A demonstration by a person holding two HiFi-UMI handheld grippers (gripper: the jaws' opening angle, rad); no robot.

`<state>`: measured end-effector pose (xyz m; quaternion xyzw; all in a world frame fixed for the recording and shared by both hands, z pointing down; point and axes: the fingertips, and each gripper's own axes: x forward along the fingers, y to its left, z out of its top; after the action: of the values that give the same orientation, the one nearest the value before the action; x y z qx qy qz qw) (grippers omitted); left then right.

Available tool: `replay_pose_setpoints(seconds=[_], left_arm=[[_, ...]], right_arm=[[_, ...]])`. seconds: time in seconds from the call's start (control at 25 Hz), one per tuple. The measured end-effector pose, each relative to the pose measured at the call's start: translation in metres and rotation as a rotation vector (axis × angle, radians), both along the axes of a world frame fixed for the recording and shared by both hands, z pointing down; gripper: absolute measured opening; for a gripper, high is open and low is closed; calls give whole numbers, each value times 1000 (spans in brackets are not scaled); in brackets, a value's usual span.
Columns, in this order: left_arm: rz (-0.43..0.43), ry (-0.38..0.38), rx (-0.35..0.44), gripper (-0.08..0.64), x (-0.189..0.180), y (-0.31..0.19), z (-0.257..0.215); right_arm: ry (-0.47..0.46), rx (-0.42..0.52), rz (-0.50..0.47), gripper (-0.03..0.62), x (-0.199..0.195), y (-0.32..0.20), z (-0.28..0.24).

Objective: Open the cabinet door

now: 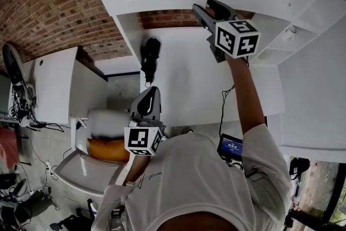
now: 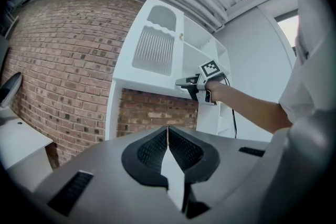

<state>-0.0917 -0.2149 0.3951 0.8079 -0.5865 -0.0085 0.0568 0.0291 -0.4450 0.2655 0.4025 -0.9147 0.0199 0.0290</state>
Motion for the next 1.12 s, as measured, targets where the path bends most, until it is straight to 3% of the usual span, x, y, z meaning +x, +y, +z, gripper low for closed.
replay_pose_setpoints(seconds=[1.12], left_arm=[[33,52,-24,18,-2,8,5]], right_arm=[[-1,-3,36,238,-7,9,0]])
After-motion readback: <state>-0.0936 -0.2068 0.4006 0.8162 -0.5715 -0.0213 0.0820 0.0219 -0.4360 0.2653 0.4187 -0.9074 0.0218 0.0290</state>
